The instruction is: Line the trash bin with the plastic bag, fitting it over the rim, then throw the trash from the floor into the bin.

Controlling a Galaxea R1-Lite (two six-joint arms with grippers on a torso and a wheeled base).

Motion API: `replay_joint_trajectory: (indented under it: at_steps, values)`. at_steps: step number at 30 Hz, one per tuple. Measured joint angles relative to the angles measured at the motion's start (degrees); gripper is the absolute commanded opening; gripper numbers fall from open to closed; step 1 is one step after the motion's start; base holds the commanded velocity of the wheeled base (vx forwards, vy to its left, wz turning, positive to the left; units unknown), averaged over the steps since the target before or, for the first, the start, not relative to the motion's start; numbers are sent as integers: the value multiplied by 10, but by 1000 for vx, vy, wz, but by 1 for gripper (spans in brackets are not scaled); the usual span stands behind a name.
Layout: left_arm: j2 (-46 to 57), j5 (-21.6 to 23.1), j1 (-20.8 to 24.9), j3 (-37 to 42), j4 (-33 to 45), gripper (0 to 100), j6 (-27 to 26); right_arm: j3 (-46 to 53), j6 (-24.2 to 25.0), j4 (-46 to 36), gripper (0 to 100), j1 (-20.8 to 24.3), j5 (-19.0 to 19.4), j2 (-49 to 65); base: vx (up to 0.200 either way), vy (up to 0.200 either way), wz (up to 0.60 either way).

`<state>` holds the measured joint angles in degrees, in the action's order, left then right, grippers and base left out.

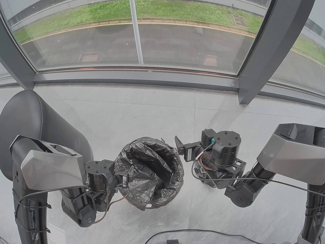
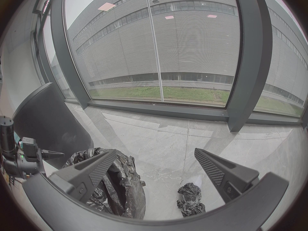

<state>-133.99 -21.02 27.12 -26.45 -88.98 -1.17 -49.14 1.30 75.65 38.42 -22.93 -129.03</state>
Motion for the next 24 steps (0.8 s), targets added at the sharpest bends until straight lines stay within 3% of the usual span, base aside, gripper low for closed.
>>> replay_joint_trajectory:
  at_steps: [9, 24]
  values:
    - [-60, -49, -3, -60, 0, 100, -44, 0, 0, 0, 100, -2, 1, -2, 0, 0, 0]
    - [-86, -65, -6, -72, 0, 100, -53, -1, 0, 0, 100, -4, 1, -5, 0, 0, 0]
